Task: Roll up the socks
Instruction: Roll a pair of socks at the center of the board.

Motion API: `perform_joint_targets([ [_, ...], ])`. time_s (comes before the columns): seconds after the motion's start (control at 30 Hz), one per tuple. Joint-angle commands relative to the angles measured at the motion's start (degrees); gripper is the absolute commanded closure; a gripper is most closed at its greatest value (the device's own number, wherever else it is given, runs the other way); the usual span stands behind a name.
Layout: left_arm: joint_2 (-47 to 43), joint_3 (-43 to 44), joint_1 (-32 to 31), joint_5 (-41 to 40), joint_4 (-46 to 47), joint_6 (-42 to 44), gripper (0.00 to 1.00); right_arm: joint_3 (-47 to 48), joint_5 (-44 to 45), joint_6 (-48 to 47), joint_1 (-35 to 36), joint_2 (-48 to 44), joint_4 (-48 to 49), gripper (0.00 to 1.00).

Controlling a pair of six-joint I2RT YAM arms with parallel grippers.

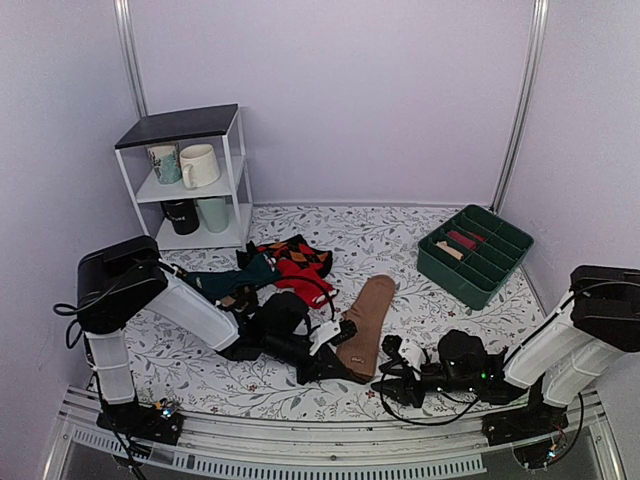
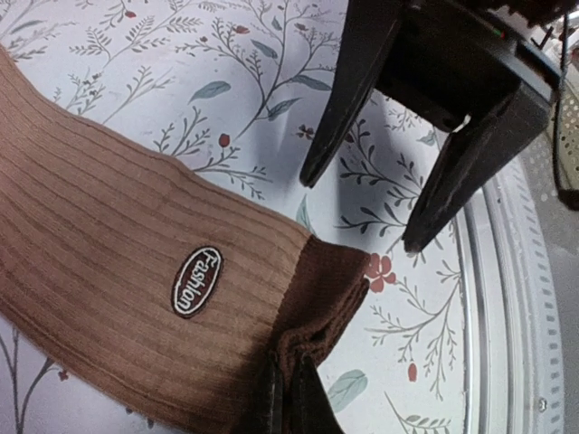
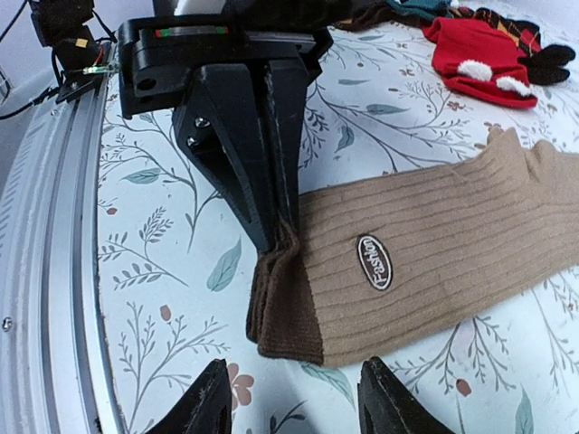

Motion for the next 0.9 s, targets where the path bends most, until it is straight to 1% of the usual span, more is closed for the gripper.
perform_joint_targets([
  [0.0,2.83,-0.25,0.2,2.32,-3.89,-1.46,1.0,2.0,5.81,-5.37,1.63,4.86,9.2,0.51],
  [0.1,2.77,-0.17,0.19,2.61,-4.15,-1.22,1.0,4.18,6.19,-7.9,1.82,7.66,8.78,0.5],
  [0.2,2.92,-0.17,0.23,2.67,-4.3,-1.13,1.0,5.75,3.9,-8.76,2.0,9.49,8.18,0.5],
  [0.47,3.31,-0.36,0.21,2.69,-4.07,-1.02,1.0,5.49,1.81,-6.03,3.39,11.24,7.11,0.51],
  [0.63,3.53,-0.34,0.21,2.95,-4.13,-0.76,1.0,4.9,3.41,-4.74,4.02,11.92,6.31,0.51],
  [0.87,2.75,-0.65,0.21,3.54,-4.22,-0.25,1.0,5.96,10.16,-2.04,4.46,13.47,2.81,0.54],
])
